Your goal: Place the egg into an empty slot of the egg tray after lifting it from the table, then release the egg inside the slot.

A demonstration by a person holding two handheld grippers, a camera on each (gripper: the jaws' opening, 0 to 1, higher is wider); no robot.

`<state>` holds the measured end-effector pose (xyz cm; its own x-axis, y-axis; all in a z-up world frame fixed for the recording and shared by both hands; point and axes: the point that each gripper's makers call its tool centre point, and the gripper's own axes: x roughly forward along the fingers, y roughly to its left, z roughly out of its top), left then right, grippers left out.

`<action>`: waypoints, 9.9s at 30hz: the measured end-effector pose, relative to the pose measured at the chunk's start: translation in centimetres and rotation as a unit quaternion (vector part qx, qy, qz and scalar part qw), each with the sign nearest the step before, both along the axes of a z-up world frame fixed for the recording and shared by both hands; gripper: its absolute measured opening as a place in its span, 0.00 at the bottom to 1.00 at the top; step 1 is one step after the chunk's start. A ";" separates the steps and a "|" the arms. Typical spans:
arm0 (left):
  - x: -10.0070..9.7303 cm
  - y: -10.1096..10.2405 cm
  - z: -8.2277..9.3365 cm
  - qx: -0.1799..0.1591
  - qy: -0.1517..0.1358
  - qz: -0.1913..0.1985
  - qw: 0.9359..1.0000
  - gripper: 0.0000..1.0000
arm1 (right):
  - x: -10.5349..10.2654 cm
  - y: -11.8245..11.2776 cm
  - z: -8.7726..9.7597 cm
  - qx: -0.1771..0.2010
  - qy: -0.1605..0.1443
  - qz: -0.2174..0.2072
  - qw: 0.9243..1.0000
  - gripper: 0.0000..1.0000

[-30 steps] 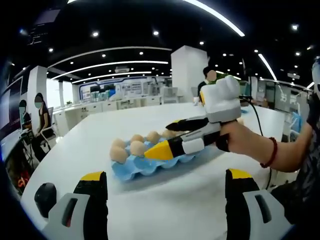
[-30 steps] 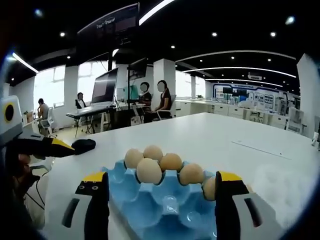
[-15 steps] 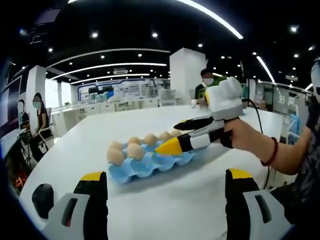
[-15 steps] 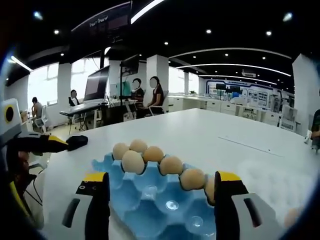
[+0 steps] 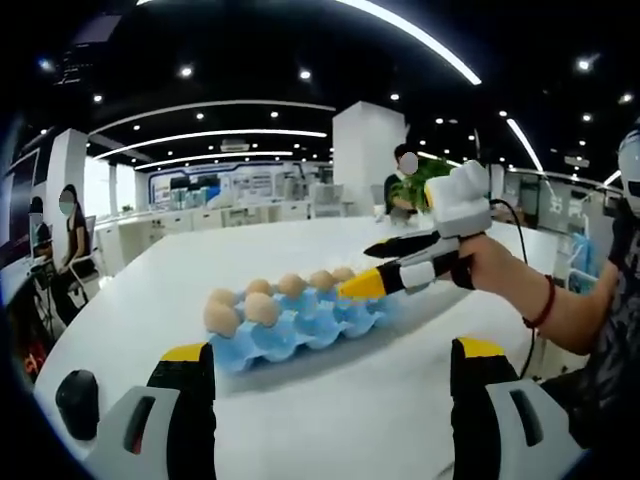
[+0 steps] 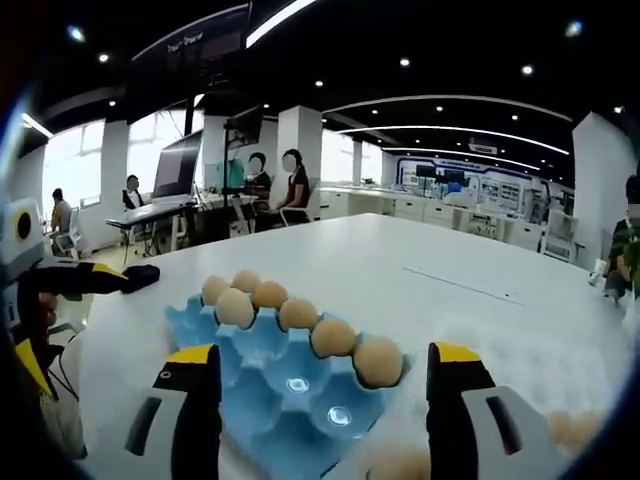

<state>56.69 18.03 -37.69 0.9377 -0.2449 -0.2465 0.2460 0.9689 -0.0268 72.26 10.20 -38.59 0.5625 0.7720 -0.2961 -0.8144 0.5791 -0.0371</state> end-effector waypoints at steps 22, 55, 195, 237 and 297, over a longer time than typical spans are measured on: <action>1.1 -0.6 0.0 0.000 -0.002 -0.011 1.000 1.00 | 2.6 -6.2 0.8 0.014 0.008 -0.074 0.997 0.86; 2.1 -1.6 -0.2 -0.001 -0.003 -0.020 1.000 1.00 | 4.5 -14.1 -0.3 0.012 0.025 -0.151 0.988 0.70; 1.1 -0.6 -0.1 0.005 -0.006 0.002 1.000 0.99 | 4.1 -9.3 0.8 0.027 0.022 -0.154 0.988 0.27; 0.5 0.8 -0.4 0.005 -0.002 0.013 1.000 0.99 | 0.2 2.9 1.7 0.027 0.026 -0.005 0.999 0.27; 0.6 1.8 -0.9 0.005 0.005 0.018 1.000 0.99 | -2.1 8.2 -2.5 0.014 0.019 0.073 0.997 0.32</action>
<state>57.31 19.86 -38.56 0.9434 -0.2080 -0.2584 0.2101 0.9775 -0.0197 70.11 18.37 -41.05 0.4323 0.8529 -0.2926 -0.8905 0.4549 0.0103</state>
